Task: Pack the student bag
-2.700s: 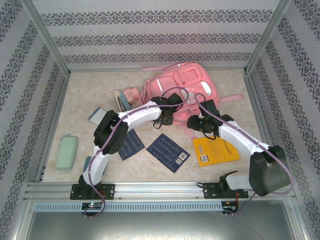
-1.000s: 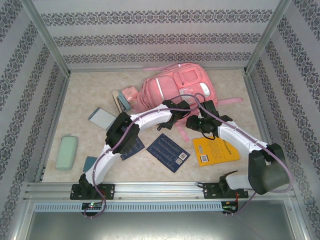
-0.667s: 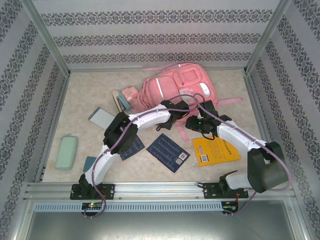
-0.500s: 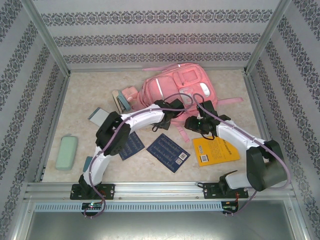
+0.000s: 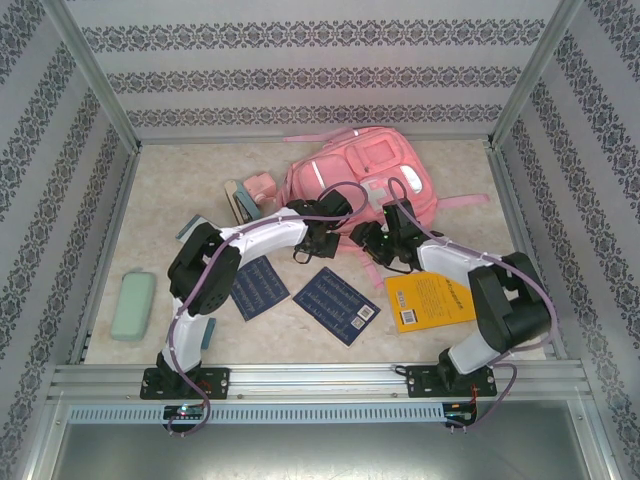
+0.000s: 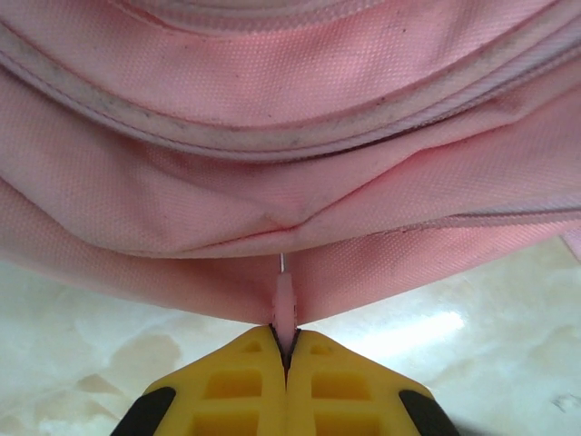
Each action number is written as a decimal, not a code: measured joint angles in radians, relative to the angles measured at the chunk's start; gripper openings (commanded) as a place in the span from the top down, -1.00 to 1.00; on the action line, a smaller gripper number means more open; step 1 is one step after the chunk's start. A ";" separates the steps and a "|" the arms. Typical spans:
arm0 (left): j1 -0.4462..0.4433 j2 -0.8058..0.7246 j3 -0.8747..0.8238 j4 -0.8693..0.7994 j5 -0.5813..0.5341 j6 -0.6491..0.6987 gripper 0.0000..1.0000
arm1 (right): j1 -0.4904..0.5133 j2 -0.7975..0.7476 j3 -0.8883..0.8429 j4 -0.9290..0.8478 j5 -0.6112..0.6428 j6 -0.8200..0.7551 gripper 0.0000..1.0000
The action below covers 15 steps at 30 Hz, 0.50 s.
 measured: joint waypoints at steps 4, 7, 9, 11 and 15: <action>0.000 -0.011 -0.002 0.009 0.021 0.010 1.00 | 0.004 0.049 0.000 0.060 -0.003 0.087 0.01; 0.000 -0.012 -0.007 0.013 0.022 0.016 1.00 | 0.004 0.076 0.000 0.076 0.002 0.138 0.26; 0.000 -0.012 -0.013 0.013 0.022 0.019 1.00 | 0.002 0.085 0.000 0.079 0.009 0.169 0.49; 0.000 -0.012 -0.013 0.013 0.021 0.019 1.00 | -0.003 0.090 0.000 0.082 0.013 0.190 0.82; 0.000 -0.012 -0.013 0.013 0.009 0.019 1.00 | -0.026 0.090 0.000 0.069 0.019 0.199 1.00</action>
